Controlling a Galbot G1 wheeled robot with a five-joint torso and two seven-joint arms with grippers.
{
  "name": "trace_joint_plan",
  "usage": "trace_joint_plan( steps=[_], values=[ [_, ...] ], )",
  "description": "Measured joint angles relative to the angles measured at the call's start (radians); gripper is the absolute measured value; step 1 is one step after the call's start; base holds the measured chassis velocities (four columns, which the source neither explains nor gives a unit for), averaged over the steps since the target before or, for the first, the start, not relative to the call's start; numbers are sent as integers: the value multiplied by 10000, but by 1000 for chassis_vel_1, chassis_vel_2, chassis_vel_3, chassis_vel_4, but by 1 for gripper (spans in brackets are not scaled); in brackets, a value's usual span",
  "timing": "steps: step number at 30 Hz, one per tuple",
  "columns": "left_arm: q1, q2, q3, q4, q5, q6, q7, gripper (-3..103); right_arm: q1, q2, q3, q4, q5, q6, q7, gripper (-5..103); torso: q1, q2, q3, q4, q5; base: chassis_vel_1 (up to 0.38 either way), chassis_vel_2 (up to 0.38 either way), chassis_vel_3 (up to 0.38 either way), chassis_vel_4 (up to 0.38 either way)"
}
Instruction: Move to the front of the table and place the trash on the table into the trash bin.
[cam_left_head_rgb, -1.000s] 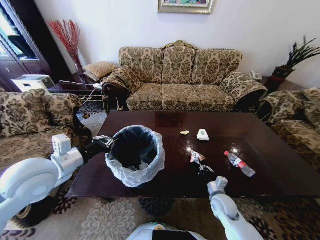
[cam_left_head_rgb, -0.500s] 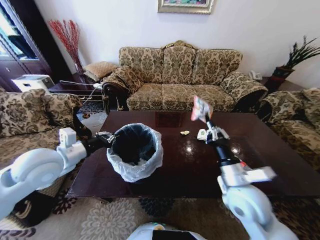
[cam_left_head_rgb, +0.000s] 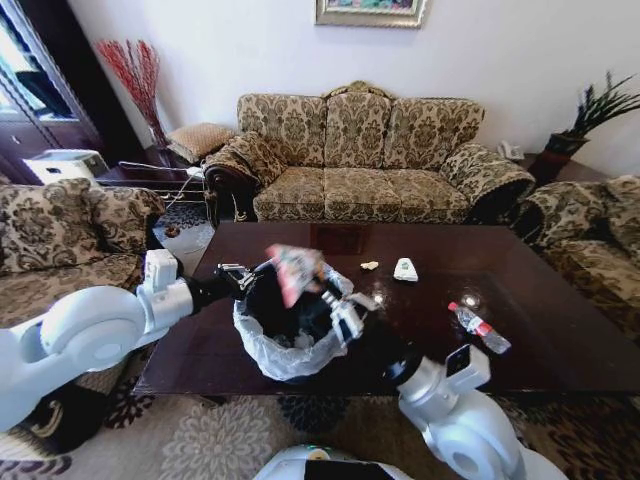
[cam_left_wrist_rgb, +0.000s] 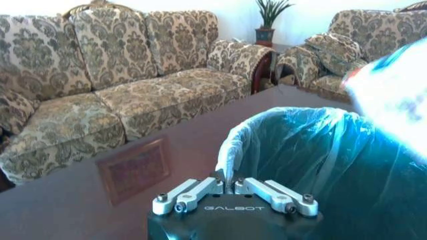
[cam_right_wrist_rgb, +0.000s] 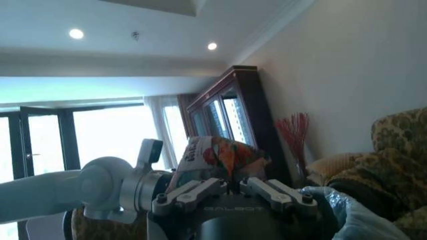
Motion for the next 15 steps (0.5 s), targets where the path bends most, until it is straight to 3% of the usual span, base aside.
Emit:
trace_joint_plan(
  steps=[2, 4, 7, 10, 11, 13, 15],
  values=[
    [29, -64, 25, -7, 11, 3, 10, 1, 11, -38, 72, -7, 1, 26, -4, 5, 0, 0, 0, 1, 0, 0, 0, 0, 0],
    [72, -162, 65, 3, 47, 11, 16, 1, 16, -91, 200, -20, 0, 121, -5, 21, -1, 0, -1, 2, 1, 0, 0, 0, 0],
    [76, -176, 71, 38, 55, 17, 22, 1, 10, -107, 247, -28, -10, 187, -6, 27, -1, 0, -1, 1, 0, 0, 0, 0, 0],
    [62, -211, 69, 162, 63, 68, 9, 1, 1, -25, 354, -38, -14, 395, 45, 42, 0, 0, 0, 0, 1, 0, 0, 0, 0],
    [62, -211, 69, 162, 63, 68, 9, 1, 1, -25, 354, -38, -14, 395, 45, 42, 0, 0, 0, 0, 1, 0, 0, 0, 0],
    [-19, -432, -42, 444, 84, 329, -183, 1, 19, 222, 809, -43, 76, 412, 791, 54, 0, 0, 0, -5, 5, 0, 0, 0, 0],
    [-47, -524, -85, 545, 84, 385, -261, 1, 41, 293, 988, -45, 108, 326, 1126, 54, -1, 0, 0, -3, 3, 0, 0, 0, 0]
  ],
)
